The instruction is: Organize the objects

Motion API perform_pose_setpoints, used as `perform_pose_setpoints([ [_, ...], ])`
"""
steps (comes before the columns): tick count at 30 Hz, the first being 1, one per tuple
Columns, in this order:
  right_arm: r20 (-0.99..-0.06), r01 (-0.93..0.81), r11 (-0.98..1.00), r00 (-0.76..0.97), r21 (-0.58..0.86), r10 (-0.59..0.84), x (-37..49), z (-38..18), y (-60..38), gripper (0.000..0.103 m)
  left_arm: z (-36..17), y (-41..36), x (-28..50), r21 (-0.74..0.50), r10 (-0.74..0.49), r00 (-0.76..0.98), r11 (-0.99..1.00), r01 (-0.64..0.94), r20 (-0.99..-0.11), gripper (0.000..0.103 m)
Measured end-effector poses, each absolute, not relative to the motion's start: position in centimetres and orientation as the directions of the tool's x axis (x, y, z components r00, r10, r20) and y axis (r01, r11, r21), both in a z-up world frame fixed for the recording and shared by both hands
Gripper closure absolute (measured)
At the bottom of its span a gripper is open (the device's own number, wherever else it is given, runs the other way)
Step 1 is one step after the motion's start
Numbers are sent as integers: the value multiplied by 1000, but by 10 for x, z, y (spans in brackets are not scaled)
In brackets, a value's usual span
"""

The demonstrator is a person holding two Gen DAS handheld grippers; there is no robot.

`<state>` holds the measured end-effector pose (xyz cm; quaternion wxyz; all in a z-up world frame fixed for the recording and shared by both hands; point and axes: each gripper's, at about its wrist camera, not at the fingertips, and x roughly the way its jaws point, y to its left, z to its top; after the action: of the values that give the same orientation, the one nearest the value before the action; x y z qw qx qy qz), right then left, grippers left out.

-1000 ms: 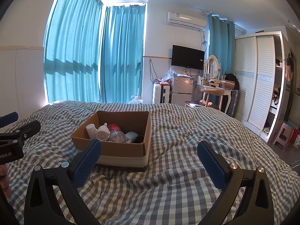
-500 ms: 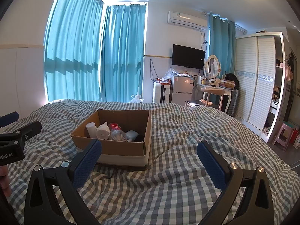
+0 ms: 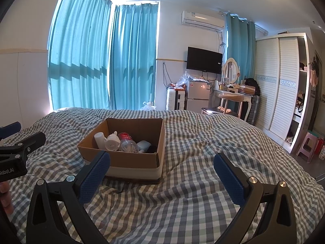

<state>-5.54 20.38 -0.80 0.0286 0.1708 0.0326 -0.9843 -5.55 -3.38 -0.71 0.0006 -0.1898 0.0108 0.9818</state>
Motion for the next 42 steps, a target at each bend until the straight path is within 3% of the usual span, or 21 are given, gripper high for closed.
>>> perform_pose_setpoints([
  [42,-351,70,-996,-936,-62,-44,-59,-16,204,1,-15,-45,-60,12,-11,-919,-1000,7,-393,0],
])
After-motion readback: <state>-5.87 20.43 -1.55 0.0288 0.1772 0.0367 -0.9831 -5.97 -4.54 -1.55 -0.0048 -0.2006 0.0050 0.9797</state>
